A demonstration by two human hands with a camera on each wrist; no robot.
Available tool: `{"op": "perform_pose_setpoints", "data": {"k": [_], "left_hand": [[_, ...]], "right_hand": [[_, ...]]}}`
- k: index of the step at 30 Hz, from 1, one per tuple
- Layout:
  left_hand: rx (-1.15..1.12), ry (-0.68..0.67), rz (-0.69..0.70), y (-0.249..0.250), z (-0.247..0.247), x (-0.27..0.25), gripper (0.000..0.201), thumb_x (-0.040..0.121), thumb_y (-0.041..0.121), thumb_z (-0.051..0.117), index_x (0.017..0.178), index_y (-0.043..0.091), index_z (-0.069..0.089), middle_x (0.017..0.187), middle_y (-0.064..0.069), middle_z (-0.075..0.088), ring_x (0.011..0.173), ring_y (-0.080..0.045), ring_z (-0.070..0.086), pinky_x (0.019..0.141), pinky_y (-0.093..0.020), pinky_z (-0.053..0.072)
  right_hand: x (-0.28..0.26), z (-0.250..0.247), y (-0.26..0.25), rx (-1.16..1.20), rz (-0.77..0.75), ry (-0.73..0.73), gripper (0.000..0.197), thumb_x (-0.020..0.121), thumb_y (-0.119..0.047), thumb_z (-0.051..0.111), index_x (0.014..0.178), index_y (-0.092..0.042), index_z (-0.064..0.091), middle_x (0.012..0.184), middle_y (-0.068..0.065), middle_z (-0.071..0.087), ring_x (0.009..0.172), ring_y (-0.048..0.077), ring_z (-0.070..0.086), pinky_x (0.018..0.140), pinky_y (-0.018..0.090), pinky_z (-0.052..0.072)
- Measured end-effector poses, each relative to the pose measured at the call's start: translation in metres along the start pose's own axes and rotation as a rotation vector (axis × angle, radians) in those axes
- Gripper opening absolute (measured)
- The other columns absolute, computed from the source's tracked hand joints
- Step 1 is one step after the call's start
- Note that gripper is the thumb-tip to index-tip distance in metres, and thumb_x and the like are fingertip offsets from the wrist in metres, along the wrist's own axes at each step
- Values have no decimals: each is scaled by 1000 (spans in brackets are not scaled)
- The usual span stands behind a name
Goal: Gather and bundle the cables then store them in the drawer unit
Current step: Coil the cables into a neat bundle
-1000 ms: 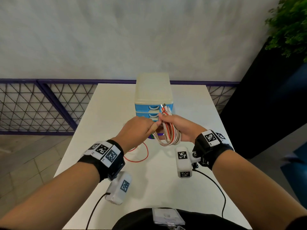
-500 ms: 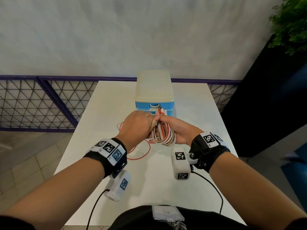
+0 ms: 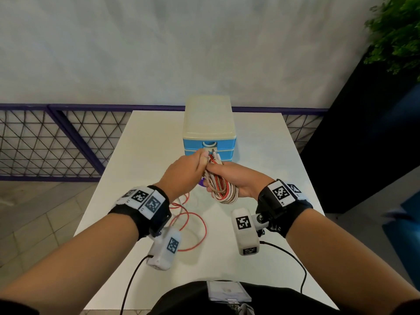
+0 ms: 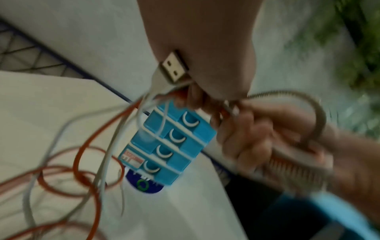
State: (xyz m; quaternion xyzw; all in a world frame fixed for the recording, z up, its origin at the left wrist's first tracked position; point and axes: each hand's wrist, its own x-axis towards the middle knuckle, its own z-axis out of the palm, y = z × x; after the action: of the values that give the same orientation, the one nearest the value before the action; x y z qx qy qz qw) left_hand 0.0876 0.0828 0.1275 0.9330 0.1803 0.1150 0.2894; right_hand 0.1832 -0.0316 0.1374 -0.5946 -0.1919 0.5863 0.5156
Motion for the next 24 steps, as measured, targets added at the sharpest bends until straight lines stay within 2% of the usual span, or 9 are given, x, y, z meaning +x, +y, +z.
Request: {"op": "perform_pose_setpoints", "data": {"k": [3,6,9,12,15,18,20,22,24], "left_hand": [[-277,-138,-162,4,-7,5,46,99,49,21,74,25,50,59,1,53,54,-15,50,53,-27,38],[-283,-236,-175,2,-12,6,52,97,55,18,74,23,52,56,-3,53,44,-13,48,43,-23,40],[-247,-241,-98,2,-11,5,49,99,49,19,84,20,55,64,-4,56,52,-12,50,50,-22,37],[-209,-227,-118,1,-7,7,42,101,43,23,90,17,54,66,0,56,55,-12,50,54,-24,37],[-329,-335,-150,-8,-4,8,36,100,43,28,86,18,50,67,-1,55,53,-12,47,54,-25,39],[-389,-433,-160,-14,-4,6,29,101,37,33,93,13,47,63,-1,55,49,-9,44,53,-22,38],[-315,-390,-119,-14,-4,4,22,99,34,39,98,15,50,72,3,59,60,-10,52,62,-25,41],[-145,-270,-1,-15,-8,3,11,97,28,47,99,19,54,89,5,61,81,-12,55,74,-26,42],[-17,-213,111,-16,-12,3,17,95,26,52,110,19,58,108,3,61,96,-12,54,83,-24,40]], "right_hand": [[-2,-1,-1,-67,-24,-28,19,101,-24,48,95,-6,52,71,8,56,54,12,56,55,23,50],[-5,-3,-4,-125,-26,-60,15,97,-22,55,93,-8,55,71,7,57,58,12,57,57,21,51],[-6,-5,-4,-195,-27,-60,12,94,-19,61,89,-8,58,70,7,57,58,12,58,57,23,50],[-6,-7,-1,-263,1,-55,4,92,-8,61,89,-5,61,66,7,58,54,11,58,53,22,51],[-5,-7,2,-379,51,-21,6,88,-6,63,93,-3,62,66,8,62,55,13,61,55,24,54],[-3,-10,5,-397,73,-15,10,86,-5,63,94,-8,69,75,12,65,62,15,61,59,26,56],[0,-14,7,-361,74,8,18,84,-5,64,102,-4,67,82,16,65,65,17,62,62,27,56],[0,-19,8,-330,76,73,16,84,-5,64,100,-3,62,76,13,65,62,17,63,61,27,55],[-1,-25,9,-293,73,73,10,86,-5,64,96,-6,62,73,10,65,61,16,63,61,28,55]]}}
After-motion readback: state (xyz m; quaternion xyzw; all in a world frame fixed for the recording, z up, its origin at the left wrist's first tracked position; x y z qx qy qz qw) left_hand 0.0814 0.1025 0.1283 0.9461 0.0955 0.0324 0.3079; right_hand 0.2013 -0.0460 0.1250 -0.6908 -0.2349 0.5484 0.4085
